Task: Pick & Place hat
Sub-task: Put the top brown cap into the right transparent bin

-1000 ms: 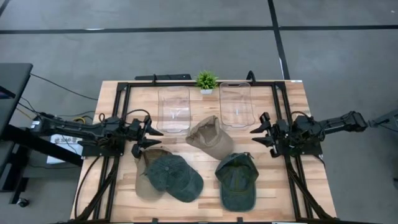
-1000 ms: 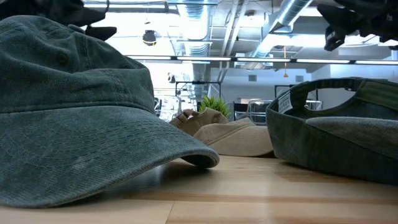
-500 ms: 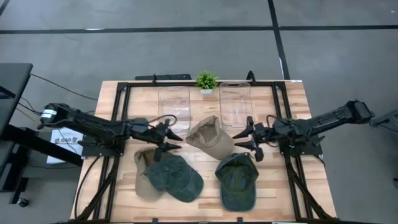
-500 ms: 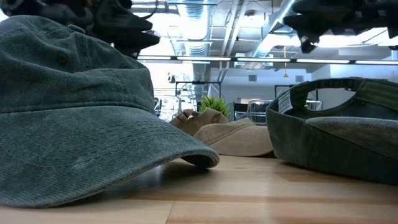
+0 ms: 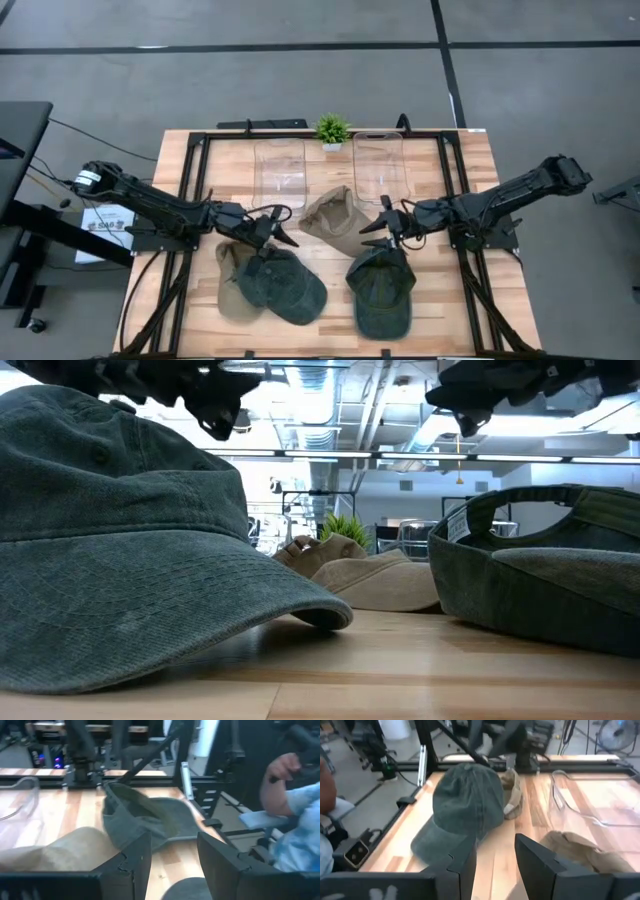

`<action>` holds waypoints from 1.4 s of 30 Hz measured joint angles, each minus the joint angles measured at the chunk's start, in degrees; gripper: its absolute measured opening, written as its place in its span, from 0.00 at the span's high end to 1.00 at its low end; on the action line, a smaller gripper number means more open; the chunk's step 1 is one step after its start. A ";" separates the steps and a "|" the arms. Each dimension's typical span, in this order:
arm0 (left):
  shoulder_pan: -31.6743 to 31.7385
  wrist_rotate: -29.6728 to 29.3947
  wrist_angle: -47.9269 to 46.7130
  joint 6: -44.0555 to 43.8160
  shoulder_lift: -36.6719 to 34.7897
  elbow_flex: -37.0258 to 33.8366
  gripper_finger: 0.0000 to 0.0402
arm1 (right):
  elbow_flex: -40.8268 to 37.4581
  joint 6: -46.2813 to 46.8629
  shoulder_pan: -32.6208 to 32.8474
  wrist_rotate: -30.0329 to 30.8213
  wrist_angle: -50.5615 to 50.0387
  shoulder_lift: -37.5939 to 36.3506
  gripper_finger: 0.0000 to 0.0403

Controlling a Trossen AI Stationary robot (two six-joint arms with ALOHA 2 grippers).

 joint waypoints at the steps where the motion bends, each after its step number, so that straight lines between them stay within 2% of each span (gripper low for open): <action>1: -0.62 0.00 -0.06 0.06 0.02 0.00 0.61 | 0.77 0.01 0.00 0.00 -1.67 -0.07 0.69; 10: -1.86 -0.43 -0.19 0.16 -0.15 0.00 0.61 | 10.79 3.86 -0.04 -0.09 -24.40 -0.42 0.69; 16: -1.76 -4.19 -0.15 0.16 -0.15 0.00 0.61 | 14.92 5.61 -0.04 -0.09 -31.52 -0.42 0.69; 31: -1.74 -4.81 -0.15 0.16 -0.15 -0.02 0.61 | 15.45 5.29 -1.48 1.78 -29.92 -0.29 0.69; 38: -1.74 -4.81 0.16 0.15 -0.15 -0.07 0.61 | 15.45 -3.81 -4.86 1.80 -23.63 -0.29 0.69; 42: -1.74 -4.81 0.20 0.16 -0.15 -0.07 0.61 | 15.86 -5.93 -7.30 1.81 -22.57 -0.25 0.69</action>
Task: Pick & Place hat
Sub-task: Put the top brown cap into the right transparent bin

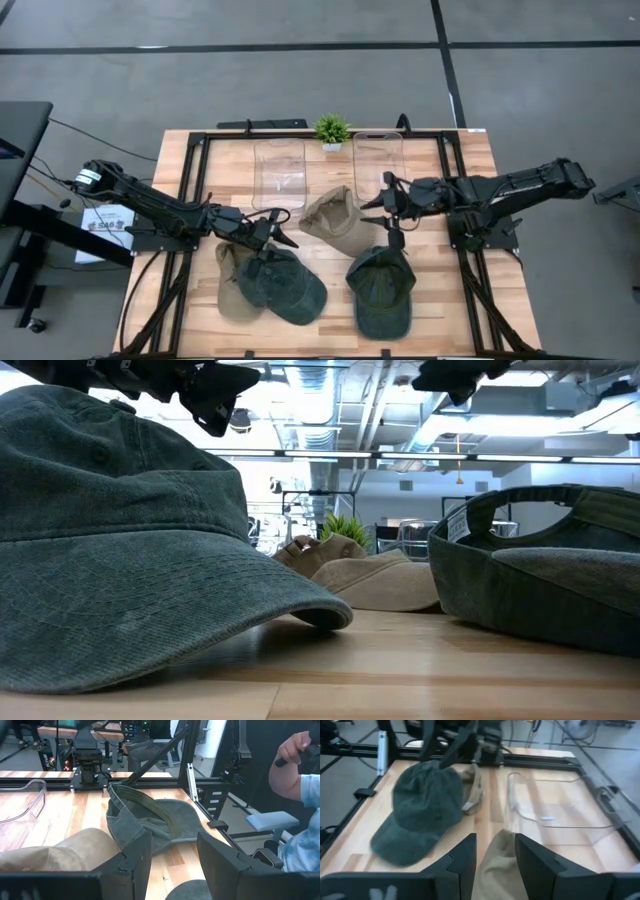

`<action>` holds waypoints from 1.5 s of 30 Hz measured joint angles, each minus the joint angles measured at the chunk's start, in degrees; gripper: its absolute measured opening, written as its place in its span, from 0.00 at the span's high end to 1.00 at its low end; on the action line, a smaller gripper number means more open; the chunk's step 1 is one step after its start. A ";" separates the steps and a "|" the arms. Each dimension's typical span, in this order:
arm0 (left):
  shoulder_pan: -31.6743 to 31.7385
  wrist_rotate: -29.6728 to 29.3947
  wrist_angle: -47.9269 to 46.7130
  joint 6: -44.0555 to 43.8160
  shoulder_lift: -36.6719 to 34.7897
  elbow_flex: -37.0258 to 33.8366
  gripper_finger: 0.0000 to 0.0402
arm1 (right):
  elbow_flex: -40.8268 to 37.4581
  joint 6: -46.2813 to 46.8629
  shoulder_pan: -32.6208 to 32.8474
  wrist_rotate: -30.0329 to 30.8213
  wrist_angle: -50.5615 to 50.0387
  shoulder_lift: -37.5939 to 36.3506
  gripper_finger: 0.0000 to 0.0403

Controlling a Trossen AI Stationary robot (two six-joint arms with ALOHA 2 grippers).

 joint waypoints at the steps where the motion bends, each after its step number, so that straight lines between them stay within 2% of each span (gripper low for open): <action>1: 0.00 0.00 0.00 0.00 0.00 0.00 0.61 | 0.63 0.00 -0.78 0.00 -0.21 0.30 0.69; 9: 0.00 -0.74 -0.05 -0.01 0.00 0.00 0.61 | 11.61 -0.46 -6.19 0.00 -7.25 7.60 0.69; 18: 0.01 -1.70 -0.43 0.00 -0.02 -0.02 0.61 | 31.20 -0.63 -10.68 -0.27 -27.77 22.68 0.69; 25: 0.00 -1.70 -0.81 0.00 -0.02 -0.04 0.61 | 43.04 -1.89 -12.90 -0.49 -38.65 33.33 0.69; 32: 0.01 -1.70 -0.82 0.00 -0.02 -0.07 0.61 | 47.84 -5.70 -13.10 -0.66 -41.85 40.82 0.69; 45: 0.02 -1.70 -2.70 0.01 -0.02 -0.07 0.61 | 48.35 -8.94 -13.09 -0.66 -43.91 48.39 0.69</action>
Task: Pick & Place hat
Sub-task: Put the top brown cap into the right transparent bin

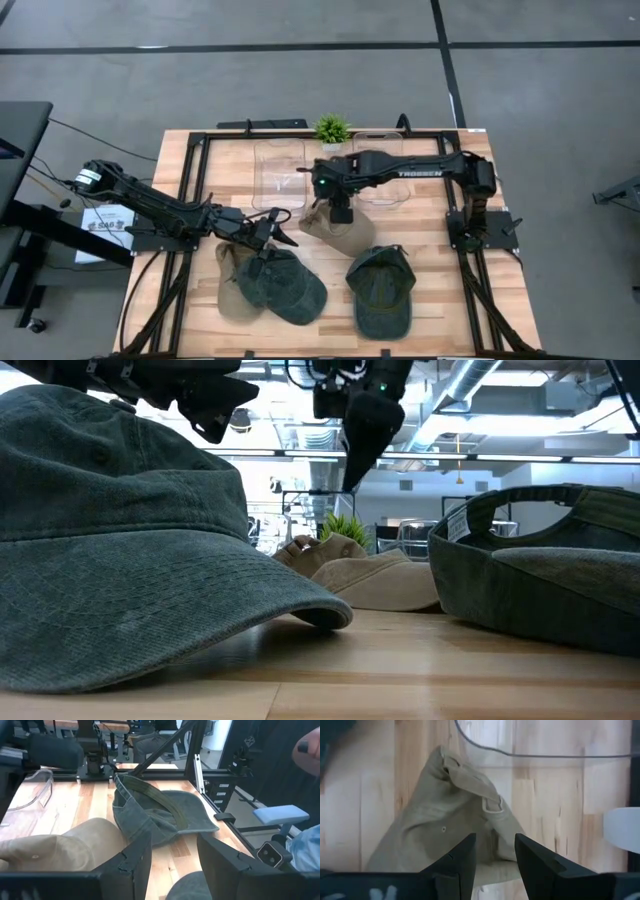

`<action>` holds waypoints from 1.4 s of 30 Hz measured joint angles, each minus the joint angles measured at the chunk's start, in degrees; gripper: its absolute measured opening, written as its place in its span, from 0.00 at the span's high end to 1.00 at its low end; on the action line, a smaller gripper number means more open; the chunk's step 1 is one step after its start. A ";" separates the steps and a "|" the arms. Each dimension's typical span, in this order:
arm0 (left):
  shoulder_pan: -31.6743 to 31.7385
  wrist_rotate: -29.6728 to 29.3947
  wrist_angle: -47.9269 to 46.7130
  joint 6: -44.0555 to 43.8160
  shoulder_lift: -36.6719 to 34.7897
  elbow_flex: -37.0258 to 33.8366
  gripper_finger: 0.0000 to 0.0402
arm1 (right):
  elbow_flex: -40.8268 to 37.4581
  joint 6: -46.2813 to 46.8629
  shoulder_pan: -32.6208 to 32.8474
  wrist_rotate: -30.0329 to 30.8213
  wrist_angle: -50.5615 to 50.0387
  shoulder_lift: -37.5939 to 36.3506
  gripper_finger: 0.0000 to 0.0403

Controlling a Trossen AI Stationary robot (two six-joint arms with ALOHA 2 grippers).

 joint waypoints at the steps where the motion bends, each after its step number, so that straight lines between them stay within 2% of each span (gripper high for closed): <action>1: 0.01 0.00 -0.26 0.00 0.00 0.00 0.61 | 0.00 -0.28 0.02 0.05 -0.28 0.26 0.69; 5: 0.27 0.00 -1.91 0.01 0.00 0.00 0.61 | 0.00 -0.63 0.06 0.14 -0.75 0.85 0.69; 9: 1.39 -1.28 -7.58 0.01 -0.90 0.00 0.61 | 0.00 -0.65 0.06 0.17 -0.32 0.83 0.69; 13: 2.83 -7.18 -15.17 -0.56 -4.29 0.00 0.61 | 0.00 -0.66 0.06 0.17 -0.49 0.59 0.69; 18: 2.98 -16.03 -23.78 -6.24 -9.88 0.00 0.61 | 0.00 -0.80 0.06 0.20 -0.53 0.62 0.69; 22: 2.51 -20.09 -29.86 -11.25 -13.20 0.00 0.61 | 0.00 -3.07 -0.05 0.23 -0.46 0.64 0.69; 31: 2.40 -20.52 -32.76 -14.66 -14.58 0.00 0.61 | 0.00 -13.72 -0.03 0.28 0.07 0.64 0.69; 42: 2.40 -20.52 -32.84 -14.66 -14.58 0.00 0.61 | 0.00 -15.58 -0.42 0.26 2.83 0.66 0.69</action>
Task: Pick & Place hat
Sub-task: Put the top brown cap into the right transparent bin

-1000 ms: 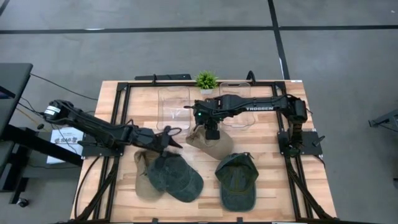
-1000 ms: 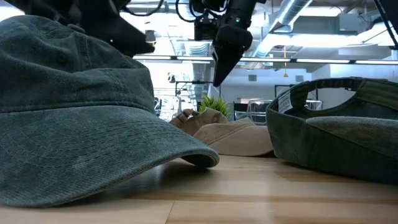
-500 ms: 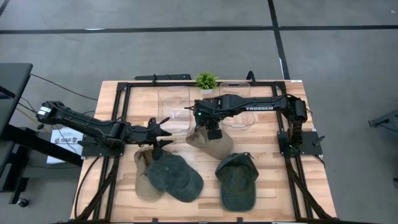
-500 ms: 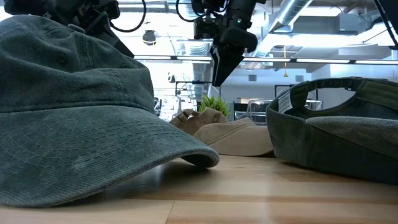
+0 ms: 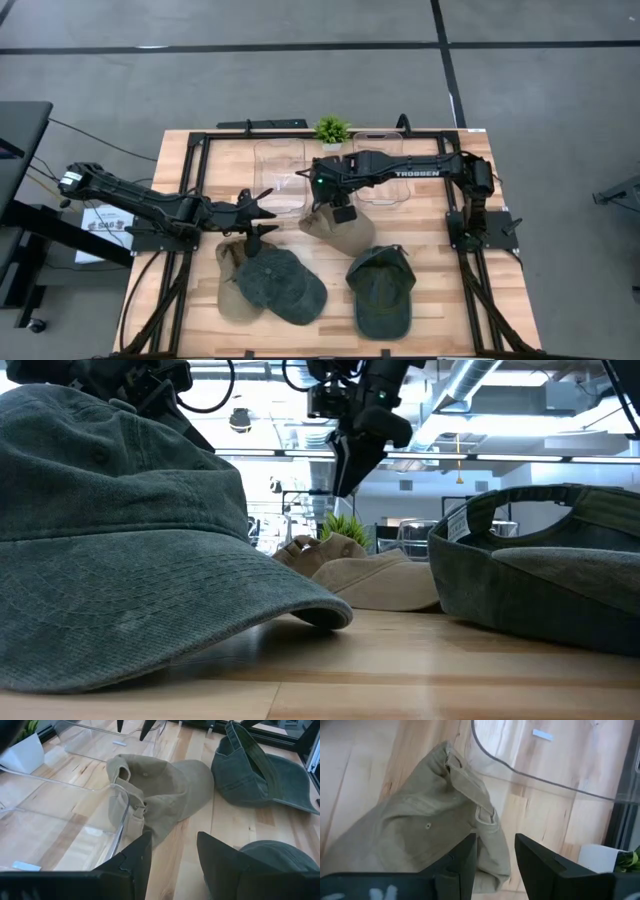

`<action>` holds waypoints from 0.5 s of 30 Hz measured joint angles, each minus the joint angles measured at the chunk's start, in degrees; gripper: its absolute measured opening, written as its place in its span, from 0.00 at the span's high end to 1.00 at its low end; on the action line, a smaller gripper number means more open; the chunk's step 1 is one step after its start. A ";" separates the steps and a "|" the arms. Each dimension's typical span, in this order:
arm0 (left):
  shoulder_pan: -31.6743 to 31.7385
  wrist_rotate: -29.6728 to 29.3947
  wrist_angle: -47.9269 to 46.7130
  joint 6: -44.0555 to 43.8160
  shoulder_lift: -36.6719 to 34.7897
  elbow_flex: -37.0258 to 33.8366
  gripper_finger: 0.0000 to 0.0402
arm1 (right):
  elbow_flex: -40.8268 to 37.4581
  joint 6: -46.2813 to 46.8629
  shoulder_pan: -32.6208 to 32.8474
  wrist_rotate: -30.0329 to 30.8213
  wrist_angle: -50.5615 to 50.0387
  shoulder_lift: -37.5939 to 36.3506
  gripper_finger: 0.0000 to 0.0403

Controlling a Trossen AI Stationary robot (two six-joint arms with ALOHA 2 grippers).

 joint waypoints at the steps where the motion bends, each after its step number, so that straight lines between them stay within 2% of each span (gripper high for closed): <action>1: 0.00 0.00 0.00 0.00 0.00 0.00 0.61 | 0.00 0.00 0.00 -0.02 0.15 0.00 0.69; 15: 0.00 0.00 0.00 0.02 0.02 0.00 0.61 | -1.88 -0.04 0.00 -0.11 2.94 0.00 0.69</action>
